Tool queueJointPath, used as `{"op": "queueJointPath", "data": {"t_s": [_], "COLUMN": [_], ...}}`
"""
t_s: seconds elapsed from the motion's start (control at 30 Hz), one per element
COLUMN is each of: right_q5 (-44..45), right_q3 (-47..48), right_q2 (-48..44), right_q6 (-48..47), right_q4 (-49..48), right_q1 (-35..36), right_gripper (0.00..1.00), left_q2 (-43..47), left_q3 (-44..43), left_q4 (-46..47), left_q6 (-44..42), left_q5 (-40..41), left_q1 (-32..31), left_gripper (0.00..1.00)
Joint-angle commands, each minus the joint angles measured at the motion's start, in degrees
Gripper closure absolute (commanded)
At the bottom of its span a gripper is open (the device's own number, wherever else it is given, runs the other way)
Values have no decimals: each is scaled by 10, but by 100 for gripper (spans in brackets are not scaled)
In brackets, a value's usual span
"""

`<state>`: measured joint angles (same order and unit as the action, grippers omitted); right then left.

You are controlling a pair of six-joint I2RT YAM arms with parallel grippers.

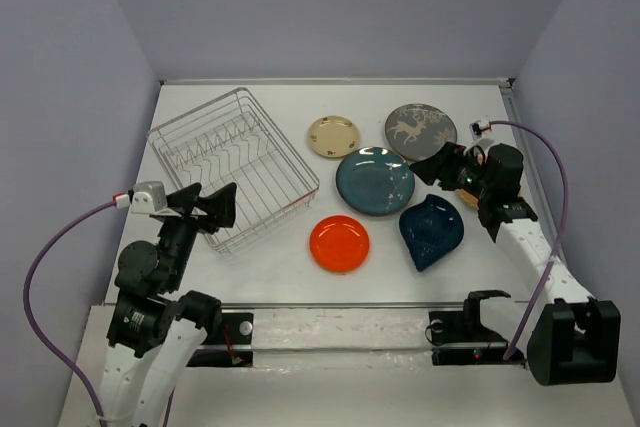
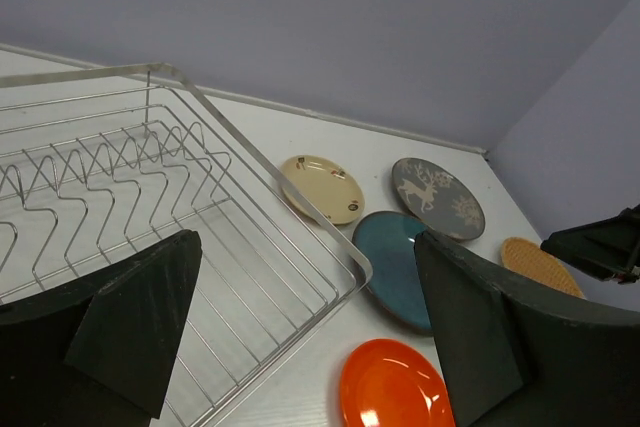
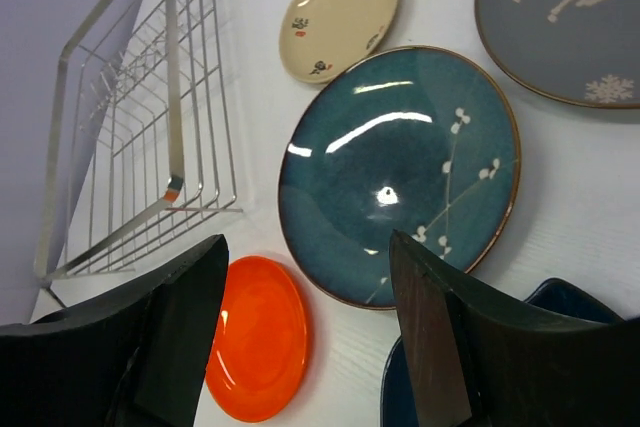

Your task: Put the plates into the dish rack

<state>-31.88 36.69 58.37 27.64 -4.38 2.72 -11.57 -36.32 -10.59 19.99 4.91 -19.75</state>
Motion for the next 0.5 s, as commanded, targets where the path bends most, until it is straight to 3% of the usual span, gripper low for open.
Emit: {"op": "queueJointPath", "data": {"t_s": [0.0,0.2,0.47], "right_q5": [8,9,35], "right_q3": [12,25,65], "right_q2": [38,107,225], "right_q6": [-10,-17,-40], "right_q4": [0,-7,-10], "right_q1": [-27,-65,-65], "right_gripper": [29,29,29], "left_q2": [-7,-7,-7], "left_q3": [-6,-1,5], "left_q4": [24,30,36], "left_q6": [-14,-16,-16], "left_q5": [-16,-37,-46], "left_q1": [1,1,-3], "left_gripper": [1,1,1]}}
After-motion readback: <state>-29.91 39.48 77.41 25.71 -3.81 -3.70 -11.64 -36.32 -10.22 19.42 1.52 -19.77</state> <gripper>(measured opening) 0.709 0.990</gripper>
